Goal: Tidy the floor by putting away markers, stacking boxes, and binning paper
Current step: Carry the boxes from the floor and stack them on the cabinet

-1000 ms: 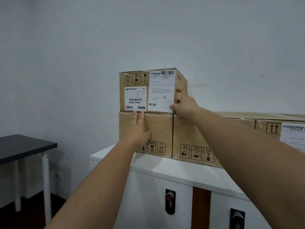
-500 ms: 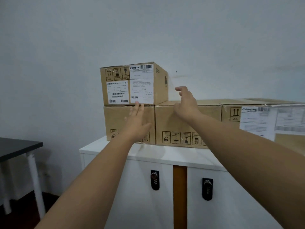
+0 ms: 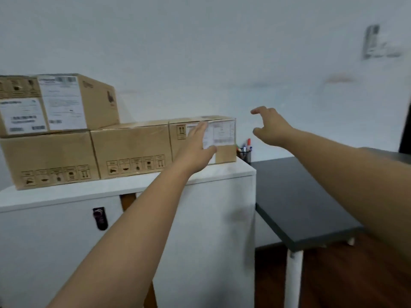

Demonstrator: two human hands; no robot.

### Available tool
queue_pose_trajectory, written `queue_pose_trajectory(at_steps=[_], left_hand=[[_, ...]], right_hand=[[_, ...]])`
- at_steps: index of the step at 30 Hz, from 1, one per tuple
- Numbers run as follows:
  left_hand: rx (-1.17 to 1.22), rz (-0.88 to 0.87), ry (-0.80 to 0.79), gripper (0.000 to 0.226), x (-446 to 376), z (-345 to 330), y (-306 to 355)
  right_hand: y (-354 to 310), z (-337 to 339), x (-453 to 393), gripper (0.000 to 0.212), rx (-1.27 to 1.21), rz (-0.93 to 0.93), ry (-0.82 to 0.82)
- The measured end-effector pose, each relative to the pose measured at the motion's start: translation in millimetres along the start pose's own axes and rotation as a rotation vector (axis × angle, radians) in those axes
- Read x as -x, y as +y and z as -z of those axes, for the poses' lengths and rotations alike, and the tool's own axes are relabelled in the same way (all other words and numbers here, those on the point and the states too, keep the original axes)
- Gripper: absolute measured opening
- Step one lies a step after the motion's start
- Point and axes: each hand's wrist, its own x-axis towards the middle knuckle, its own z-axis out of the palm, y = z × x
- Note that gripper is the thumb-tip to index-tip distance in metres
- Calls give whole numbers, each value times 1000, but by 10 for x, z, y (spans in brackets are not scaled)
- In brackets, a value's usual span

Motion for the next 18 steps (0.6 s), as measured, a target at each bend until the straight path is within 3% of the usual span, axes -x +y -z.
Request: queue_pose_trajectory(at_steps=[9, 13, 18], left_hand=[[318, -158, -277, 67, 392, -2043, 1364], [323, -332, -417, 52, 787, -2797, 1761], [289, -258, -675, 39, 1286, -3804, 1701]], right_hand=[[1943, 822, 1166, 57, 72, -371, 21], [2768, 815, 1871, 56, 96, -533, 11], [3696, 414, 2801, 51, 31, -780, -15]])
